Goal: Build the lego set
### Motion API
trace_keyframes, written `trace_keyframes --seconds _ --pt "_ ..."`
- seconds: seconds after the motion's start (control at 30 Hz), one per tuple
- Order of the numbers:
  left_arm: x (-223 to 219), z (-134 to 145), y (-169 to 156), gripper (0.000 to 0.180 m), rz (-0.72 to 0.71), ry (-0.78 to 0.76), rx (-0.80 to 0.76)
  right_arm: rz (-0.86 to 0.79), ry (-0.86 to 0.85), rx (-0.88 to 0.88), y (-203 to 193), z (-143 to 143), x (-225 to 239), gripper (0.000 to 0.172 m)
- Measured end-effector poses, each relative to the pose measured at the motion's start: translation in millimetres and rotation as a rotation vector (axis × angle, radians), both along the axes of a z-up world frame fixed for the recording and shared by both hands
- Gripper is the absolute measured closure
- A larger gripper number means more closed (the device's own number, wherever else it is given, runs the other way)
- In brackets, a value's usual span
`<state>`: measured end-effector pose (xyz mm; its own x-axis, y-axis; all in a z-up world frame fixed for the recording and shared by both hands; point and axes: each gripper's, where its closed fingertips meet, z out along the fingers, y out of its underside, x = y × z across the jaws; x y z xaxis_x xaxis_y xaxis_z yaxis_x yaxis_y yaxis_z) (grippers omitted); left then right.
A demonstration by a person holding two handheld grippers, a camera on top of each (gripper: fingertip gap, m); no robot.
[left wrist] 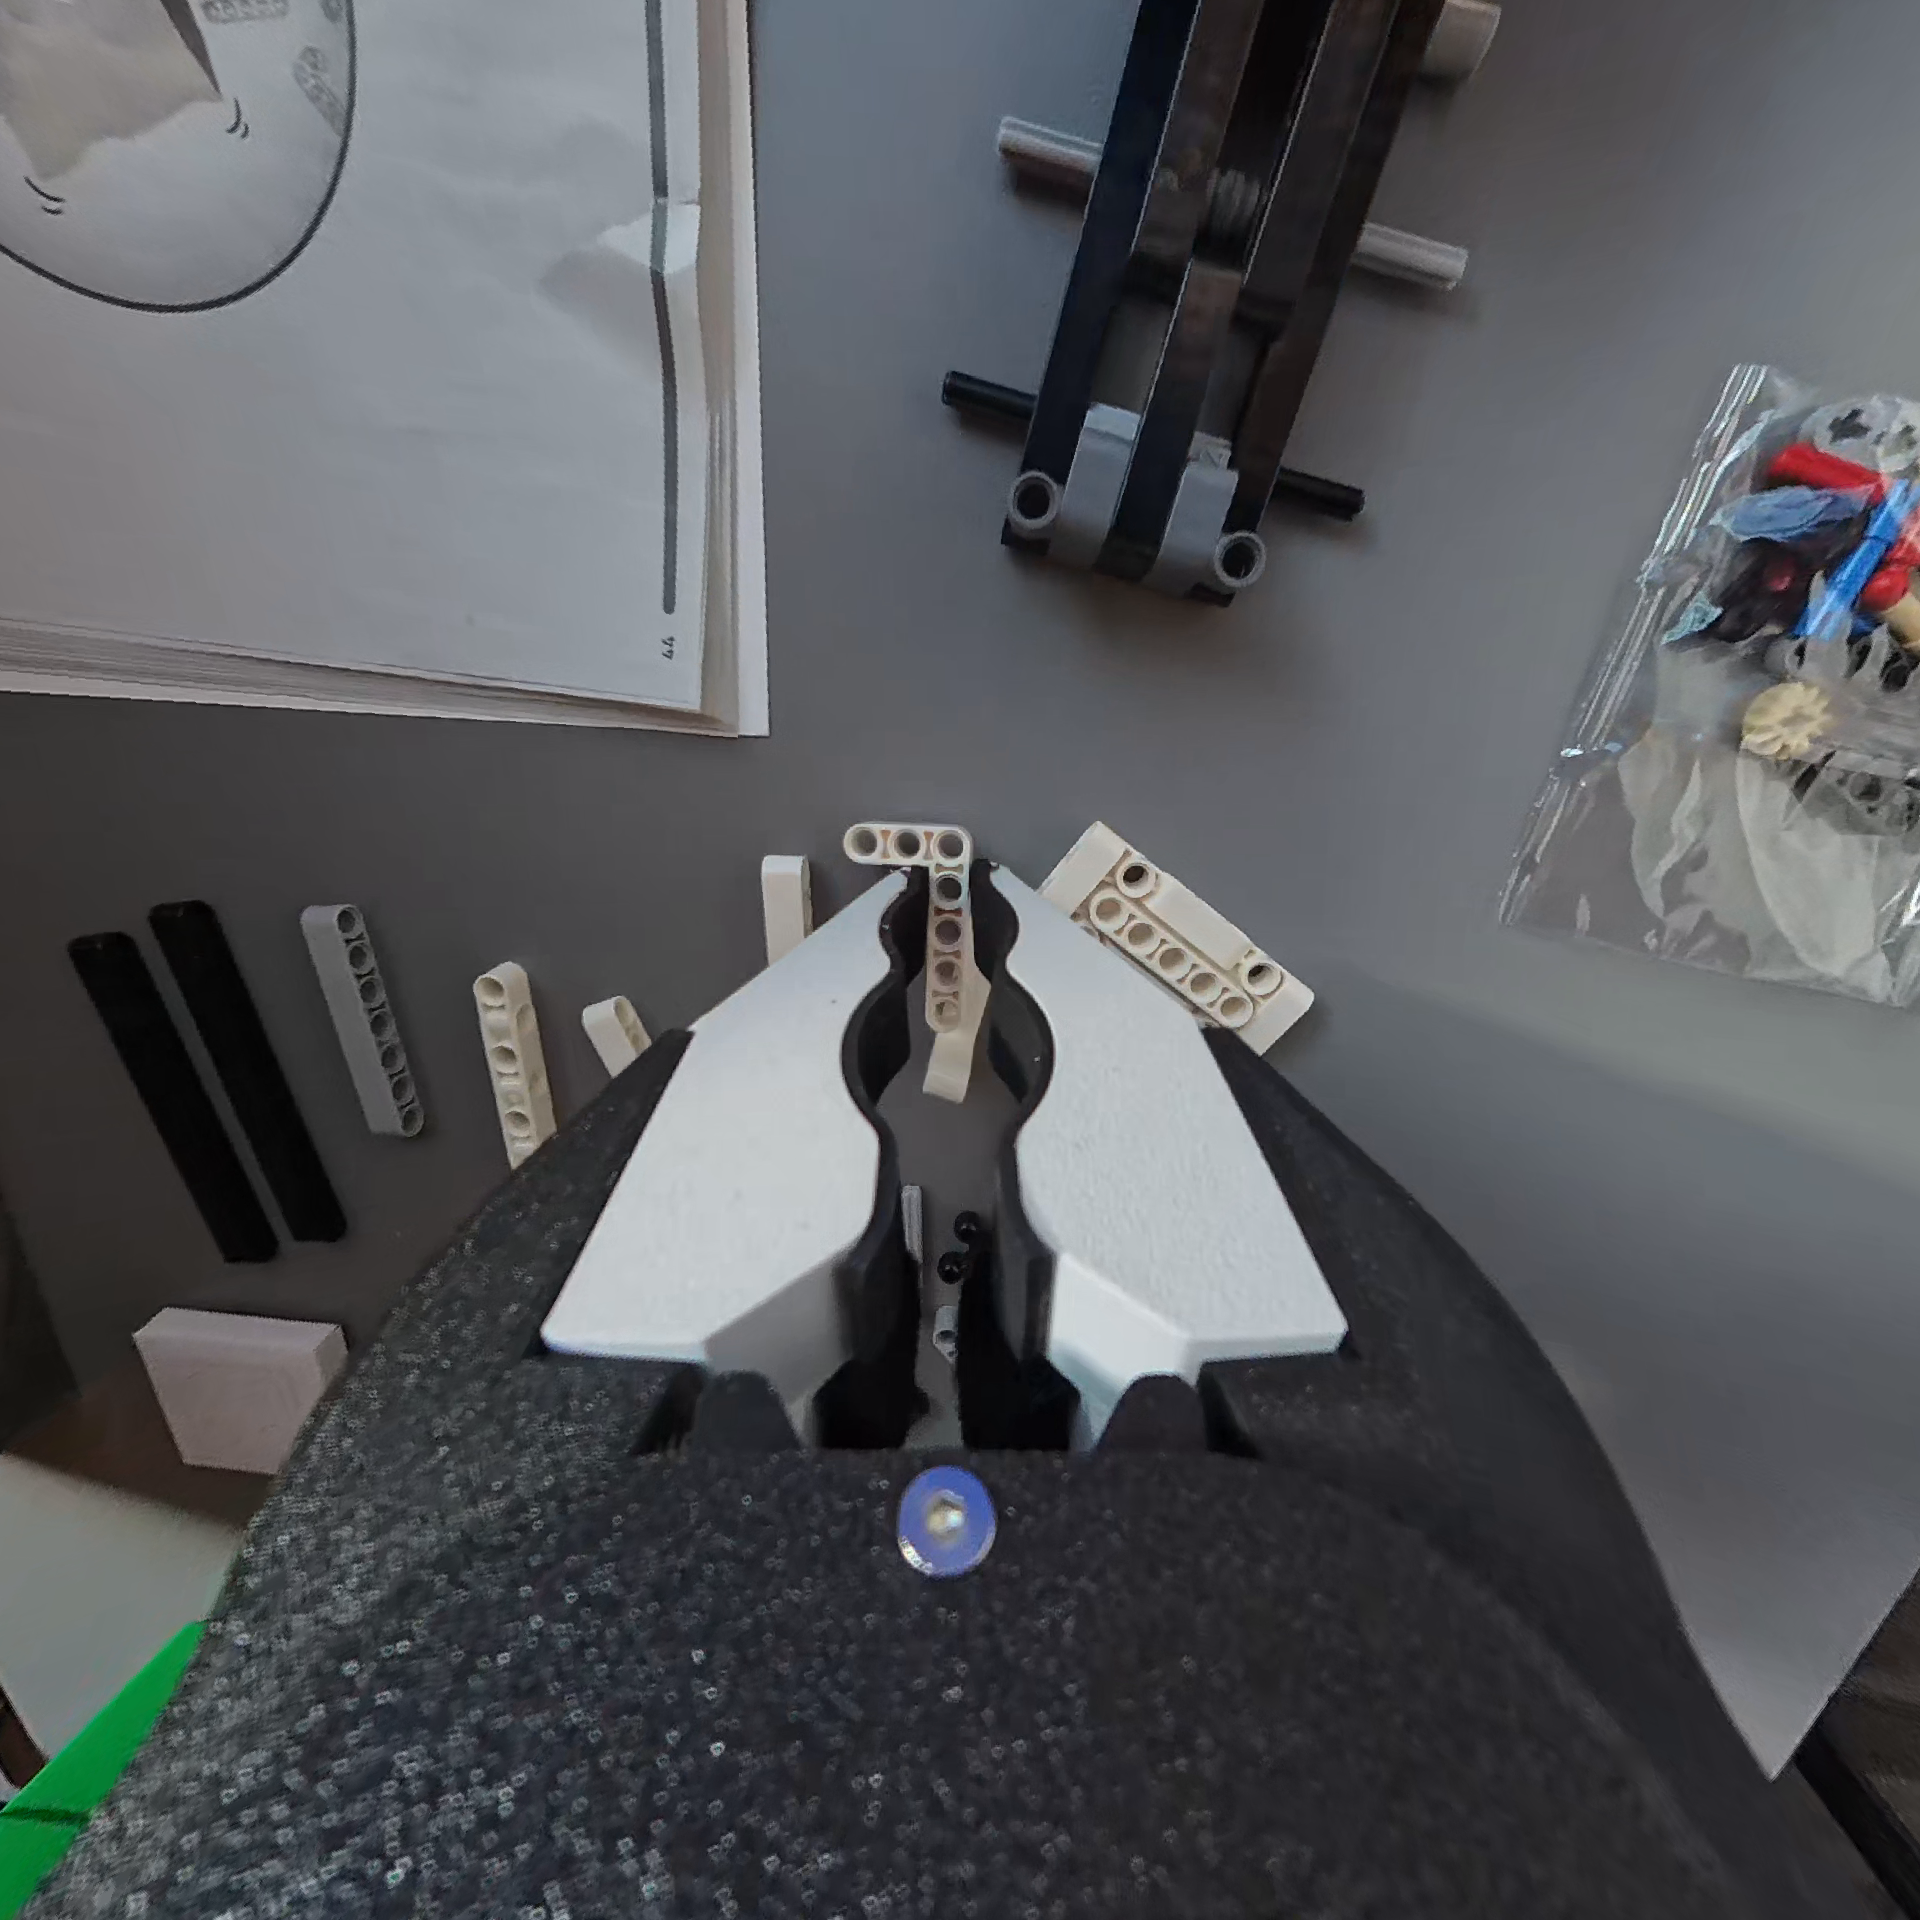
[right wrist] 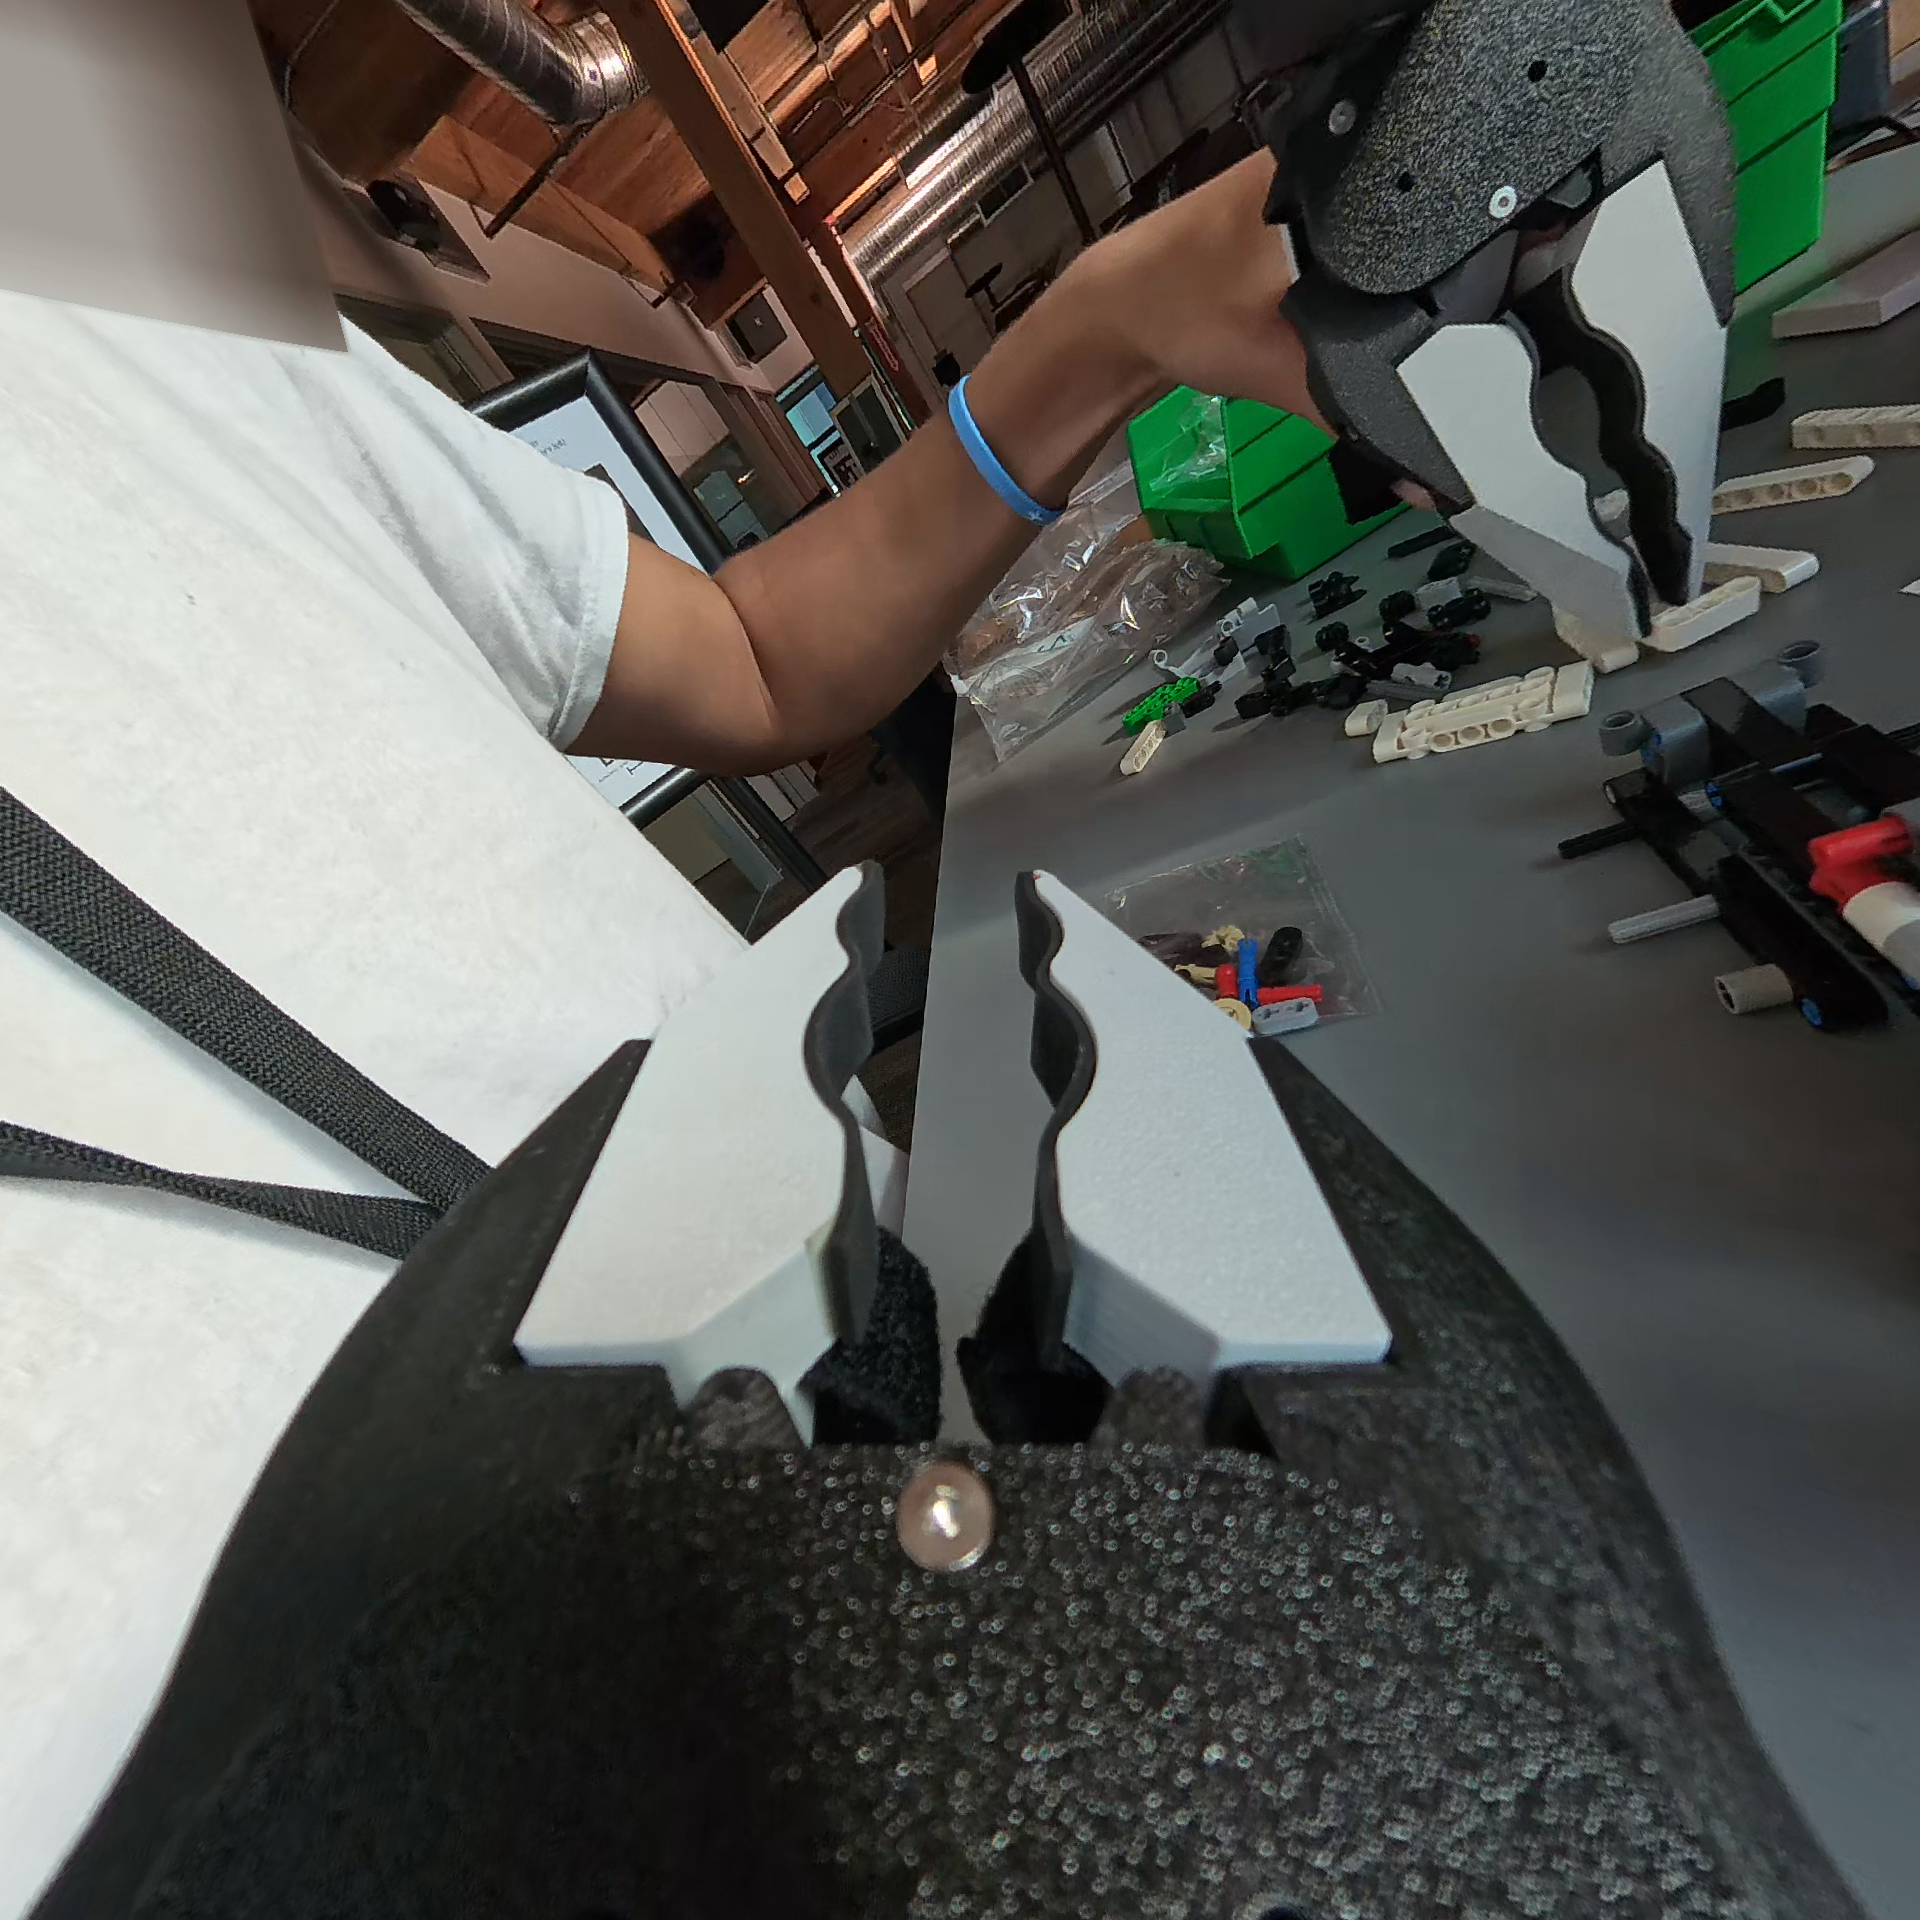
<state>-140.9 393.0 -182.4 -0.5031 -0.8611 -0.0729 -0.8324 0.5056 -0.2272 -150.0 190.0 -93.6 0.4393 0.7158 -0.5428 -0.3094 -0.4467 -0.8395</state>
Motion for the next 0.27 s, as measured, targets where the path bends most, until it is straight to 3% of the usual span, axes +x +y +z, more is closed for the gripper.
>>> trace_keyframes --seconds 0.03,0.17,0.27 --pt "0 0 -1 0.175 0.002 0.001 -0.013 0.000 0.001 0.000 0 0 0 0.148" --pt "-6 5 -2 0.158 0.037 0.016 -0.031 -0.001 0.003 0.001 0 0 0 0.148" --pt "-20 35 10 0.147 0.149 -0.057 -0.008 -0.001 0.005 0.001 0 1 0 0.148"
